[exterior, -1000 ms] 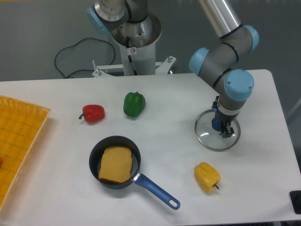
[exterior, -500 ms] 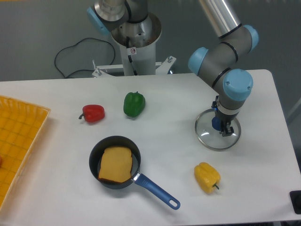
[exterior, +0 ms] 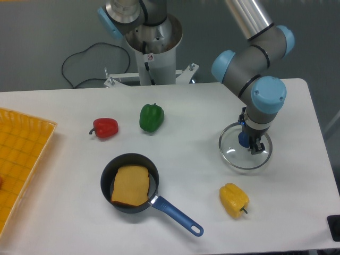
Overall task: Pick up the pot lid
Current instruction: 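Lift the glass lid by its knob off the table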
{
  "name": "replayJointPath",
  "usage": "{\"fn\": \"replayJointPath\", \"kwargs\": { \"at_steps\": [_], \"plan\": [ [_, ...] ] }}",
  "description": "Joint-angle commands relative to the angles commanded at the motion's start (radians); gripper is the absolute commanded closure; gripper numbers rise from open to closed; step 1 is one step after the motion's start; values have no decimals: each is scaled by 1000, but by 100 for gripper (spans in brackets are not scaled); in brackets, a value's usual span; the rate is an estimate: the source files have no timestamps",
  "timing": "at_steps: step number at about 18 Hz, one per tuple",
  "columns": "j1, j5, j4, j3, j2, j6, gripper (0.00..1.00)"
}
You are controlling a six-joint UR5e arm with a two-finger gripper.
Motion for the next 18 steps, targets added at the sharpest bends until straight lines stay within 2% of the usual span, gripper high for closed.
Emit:
{"fn": "replayJointPath", "kwargs": {
  "at_steps": [2,5,9,18],
  "plan": [
    [-9,0,-28,20,3,-9,58],
    [-14,0,-37,31,17,-27,58],
    [-20,-6,-121,77,31,-40,58],
    [-49,-34,-204,129,55,-130,58]
  ]
}}
